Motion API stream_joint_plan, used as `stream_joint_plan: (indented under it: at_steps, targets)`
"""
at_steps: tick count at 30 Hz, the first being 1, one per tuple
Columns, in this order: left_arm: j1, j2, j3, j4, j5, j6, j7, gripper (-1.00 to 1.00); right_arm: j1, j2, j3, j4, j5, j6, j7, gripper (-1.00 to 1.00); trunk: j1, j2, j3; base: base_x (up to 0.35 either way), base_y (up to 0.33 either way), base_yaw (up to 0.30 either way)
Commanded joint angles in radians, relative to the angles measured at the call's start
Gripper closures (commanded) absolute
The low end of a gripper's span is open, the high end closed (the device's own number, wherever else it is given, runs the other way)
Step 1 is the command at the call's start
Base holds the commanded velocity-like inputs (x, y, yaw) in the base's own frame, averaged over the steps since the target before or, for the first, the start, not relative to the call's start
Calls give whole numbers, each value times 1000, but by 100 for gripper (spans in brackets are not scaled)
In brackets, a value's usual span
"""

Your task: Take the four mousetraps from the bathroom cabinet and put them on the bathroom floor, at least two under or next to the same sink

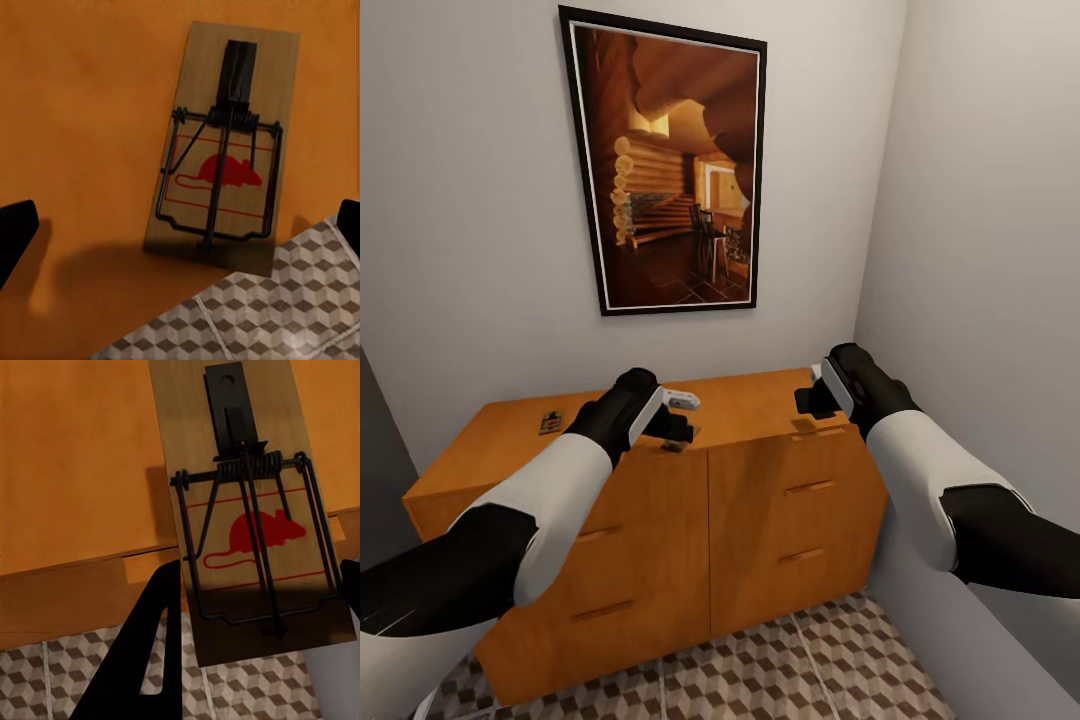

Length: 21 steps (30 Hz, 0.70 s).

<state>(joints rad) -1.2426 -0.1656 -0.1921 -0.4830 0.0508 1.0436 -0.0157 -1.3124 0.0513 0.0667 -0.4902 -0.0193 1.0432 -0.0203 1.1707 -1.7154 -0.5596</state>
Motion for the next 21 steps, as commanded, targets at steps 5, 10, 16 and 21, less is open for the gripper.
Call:
stream_joint_plan:
  at_steps: [5,10,16,21]
  targets:
    - [-3,1,-6,1,4,4,0,-100,-1,0,4,-1,-4,4,-2,100,0,-1,-1,0,0,0]
    - [-4,2,-6,5,4,4,0,-100,-1,0,4,-1,-4,4,-2,100,0,-1,-1,0,0,0]
    - [-4,3,-6,14,4,4,0,-100,-1,0,4,-1,-4,4,-2,100,0,-1,-1,0,0,0]
    - [-4,3,-6,22,3,4,-1,-100,-1,0,4,-1,-4,4,-1,100,0,-1,-1,0,0,0]
